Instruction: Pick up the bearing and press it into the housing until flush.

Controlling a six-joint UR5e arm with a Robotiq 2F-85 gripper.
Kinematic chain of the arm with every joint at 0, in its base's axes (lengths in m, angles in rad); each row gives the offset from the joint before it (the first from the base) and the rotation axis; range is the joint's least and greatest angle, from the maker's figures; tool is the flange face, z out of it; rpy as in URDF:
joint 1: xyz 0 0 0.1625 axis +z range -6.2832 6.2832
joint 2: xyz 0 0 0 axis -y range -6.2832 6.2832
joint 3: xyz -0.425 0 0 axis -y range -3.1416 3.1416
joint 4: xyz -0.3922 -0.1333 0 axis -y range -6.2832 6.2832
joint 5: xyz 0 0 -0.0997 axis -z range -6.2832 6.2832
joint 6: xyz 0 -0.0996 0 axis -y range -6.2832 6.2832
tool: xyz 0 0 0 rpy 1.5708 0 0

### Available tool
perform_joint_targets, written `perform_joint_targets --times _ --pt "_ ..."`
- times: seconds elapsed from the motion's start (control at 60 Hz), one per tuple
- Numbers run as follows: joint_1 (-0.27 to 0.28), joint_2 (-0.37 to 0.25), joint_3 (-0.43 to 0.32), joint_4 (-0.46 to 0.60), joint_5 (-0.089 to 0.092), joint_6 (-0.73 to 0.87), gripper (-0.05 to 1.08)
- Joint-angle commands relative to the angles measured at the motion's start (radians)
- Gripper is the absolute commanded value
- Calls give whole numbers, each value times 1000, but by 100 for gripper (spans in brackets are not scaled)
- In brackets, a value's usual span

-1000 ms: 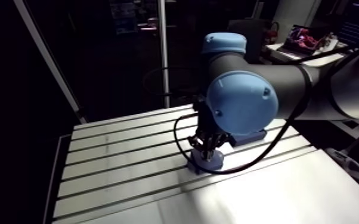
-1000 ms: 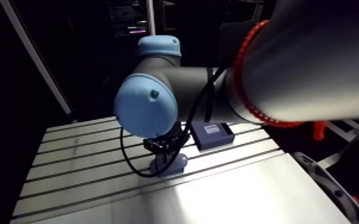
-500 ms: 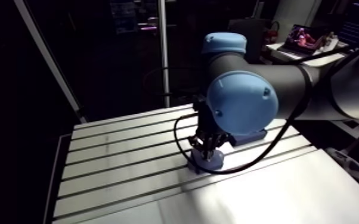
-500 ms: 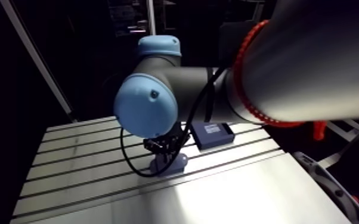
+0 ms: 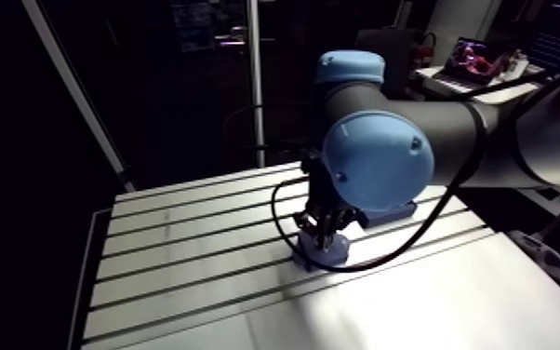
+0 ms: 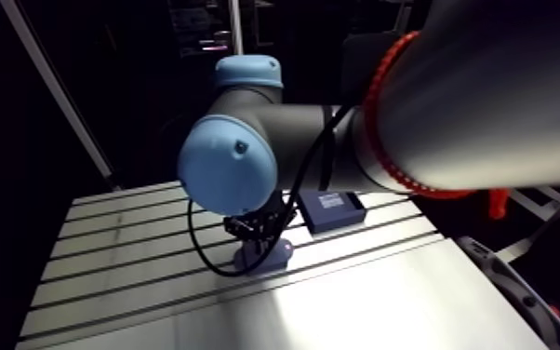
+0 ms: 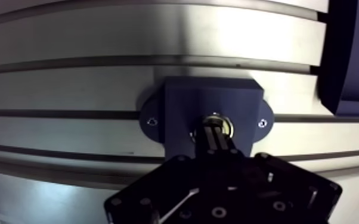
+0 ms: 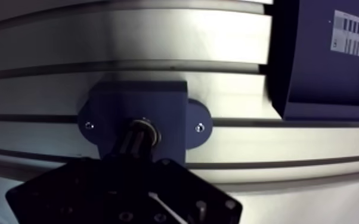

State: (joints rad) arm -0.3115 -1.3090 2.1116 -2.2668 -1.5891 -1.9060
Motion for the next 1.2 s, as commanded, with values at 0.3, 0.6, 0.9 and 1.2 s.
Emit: perform_joint_targets --times 0.3,0.6,0.9,1.2 --pt "3 -10 -4 2 2 0 98" --pt "5 -50 -14 18 -2 0 97" --pt "5 -69 -24 77 -2 0 81" --pt "5 -120 -96 196 -2 0 1"
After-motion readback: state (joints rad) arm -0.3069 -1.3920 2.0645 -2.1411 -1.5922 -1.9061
